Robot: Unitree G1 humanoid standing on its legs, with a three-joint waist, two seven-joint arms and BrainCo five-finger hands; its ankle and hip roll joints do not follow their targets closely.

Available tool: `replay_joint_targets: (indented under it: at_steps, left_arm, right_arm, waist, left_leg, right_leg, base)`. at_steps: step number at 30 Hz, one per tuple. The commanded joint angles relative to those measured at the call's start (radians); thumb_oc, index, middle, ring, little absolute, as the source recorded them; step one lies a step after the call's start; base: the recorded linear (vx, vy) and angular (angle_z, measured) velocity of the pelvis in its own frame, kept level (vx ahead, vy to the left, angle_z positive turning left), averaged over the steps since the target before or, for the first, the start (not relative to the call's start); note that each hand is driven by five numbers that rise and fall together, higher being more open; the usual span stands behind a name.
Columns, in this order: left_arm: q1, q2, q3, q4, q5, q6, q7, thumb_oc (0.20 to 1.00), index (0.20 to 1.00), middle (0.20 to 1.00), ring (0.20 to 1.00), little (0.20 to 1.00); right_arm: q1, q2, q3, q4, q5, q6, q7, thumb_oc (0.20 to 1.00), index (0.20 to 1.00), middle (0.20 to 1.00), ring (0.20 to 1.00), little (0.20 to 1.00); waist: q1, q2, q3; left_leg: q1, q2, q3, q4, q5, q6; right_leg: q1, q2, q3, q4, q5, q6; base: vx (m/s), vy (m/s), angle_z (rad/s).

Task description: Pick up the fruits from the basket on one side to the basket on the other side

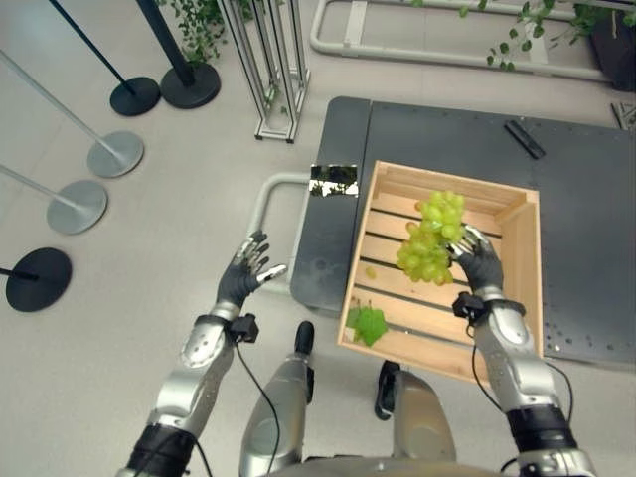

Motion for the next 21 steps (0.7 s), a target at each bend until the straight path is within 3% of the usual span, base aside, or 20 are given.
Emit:
replay_joint_targets:
  at_steps: [1,21]
  left_arm:
    - [-0.015,-0.006,-0.034,0.016,0.048,-0.031,-0.021,1.0,1.0,1.0,1.0,1.0]
    - [-0.148,-0.04,-0.223,0.137,0.121,-0.029,-0.034,1.0,1.0,1.0,1.0,1.0]
  right_arm:
    - [-0.038,-0.015,0.013,-0.095,0.058,-0.07,0.045,0.2,0.2,0.2,0.2,0.2]
    - [-0.087,0.009,0.212,-0.023,0.027,-0.017,0.096,0.2,0.2,0.2,0.2,0.2]
  waist:
    - [-0.02,-0.029,-0.114]
    - [-0.032,-0.032,-0.233]
  left_leg:
    - [0.031,-0.019,-0.004,-0.087,-0.056,0.031]
    - [0.118,-0.002,0.0,-0.141,-0.075,0.027]
  right_leg:
    - [-0.011,-0.034,0.002,-0.065,0.049,0.028]
    - [0.079,-0.024,-0.026,-0.111,0.038,0.045]
  base:
    - [0.05,-0.004,-0.02]
    - [0.05,-0.016,-0.01]
